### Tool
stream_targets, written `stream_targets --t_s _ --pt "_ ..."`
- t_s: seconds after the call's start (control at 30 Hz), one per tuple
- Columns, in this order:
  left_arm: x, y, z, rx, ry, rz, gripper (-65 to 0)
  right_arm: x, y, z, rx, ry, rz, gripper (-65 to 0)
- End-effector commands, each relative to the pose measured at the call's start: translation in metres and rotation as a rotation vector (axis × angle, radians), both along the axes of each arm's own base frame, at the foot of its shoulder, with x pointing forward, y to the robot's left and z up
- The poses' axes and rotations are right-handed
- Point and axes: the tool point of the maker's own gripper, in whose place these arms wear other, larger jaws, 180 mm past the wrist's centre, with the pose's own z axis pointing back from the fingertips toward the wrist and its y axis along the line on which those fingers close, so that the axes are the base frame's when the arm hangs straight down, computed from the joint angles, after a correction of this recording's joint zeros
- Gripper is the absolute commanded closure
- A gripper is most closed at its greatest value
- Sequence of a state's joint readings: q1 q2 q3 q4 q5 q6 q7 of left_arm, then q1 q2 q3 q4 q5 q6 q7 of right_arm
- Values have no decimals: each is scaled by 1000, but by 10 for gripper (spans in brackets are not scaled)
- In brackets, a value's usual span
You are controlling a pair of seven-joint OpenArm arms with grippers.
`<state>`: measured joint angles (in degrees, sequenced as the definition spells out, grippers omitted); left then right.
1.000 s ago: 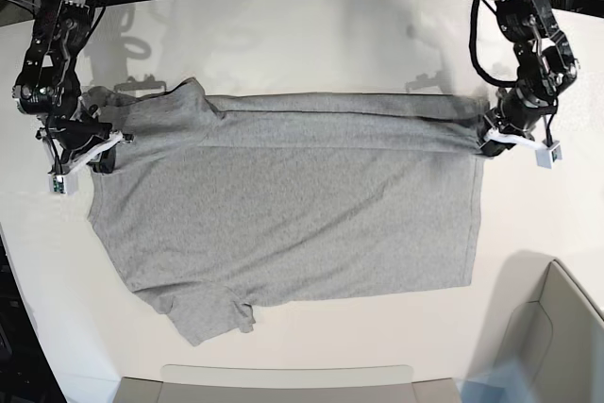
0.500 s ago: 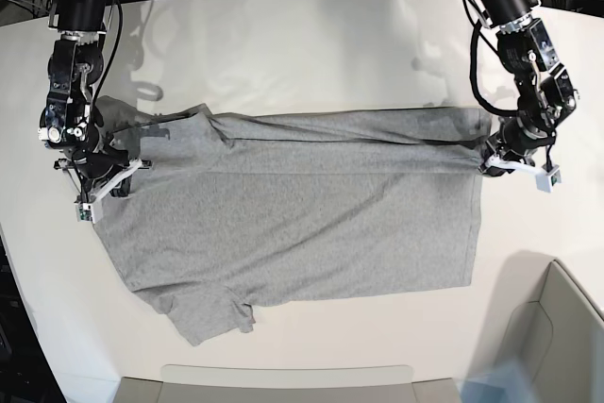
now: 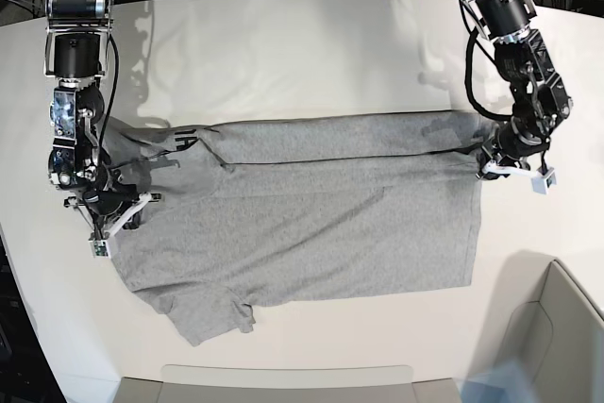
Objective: Fold the T-shirt properly
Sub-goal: 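Pull the shoulder edge back toward the arms, folding the shirt over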
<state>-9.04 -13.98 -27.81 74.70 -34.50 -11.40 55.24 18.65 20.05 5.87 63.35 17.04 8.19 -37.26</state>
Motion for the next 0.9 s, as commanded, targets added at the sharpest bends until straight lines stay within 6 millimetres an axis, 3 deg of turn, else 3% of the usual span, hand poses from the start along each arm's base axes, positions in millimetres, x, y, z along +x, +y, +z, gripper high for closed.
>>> stream_targets --t_s 0.0,0.03,0.13,0.27,0.4,0.53,0.67,0.87 --pt "14 9 19 28 -61 8 0 17 -11 25 -9 -72 -15 0" --pt "13 9 19 26 -58 7 0 17 -10 23 -5 -68 -19 -20" --pt "13 8 19 25 -56 5 0 16 -9 21 -3 -65 -18 -161" --pt "12 9 20 25 -56 6 -110 14 -6 27 -5 -83 -4 -272" --pt "18 9 46 61 -111 -13 -113 0 -11 50 -46 -153 16 -274" --pt "8 0 57 72 -83 -67 -115 -36 -43 56 -54 -145 -70 -274" --pt "-13 -2 52 100 -54 -86 -117 -78 -70 34 -45 -66 -150 -274" --pt "-44 -1 27 104 25 -86 -117 -124 -81 1 39 32 -153 -274"
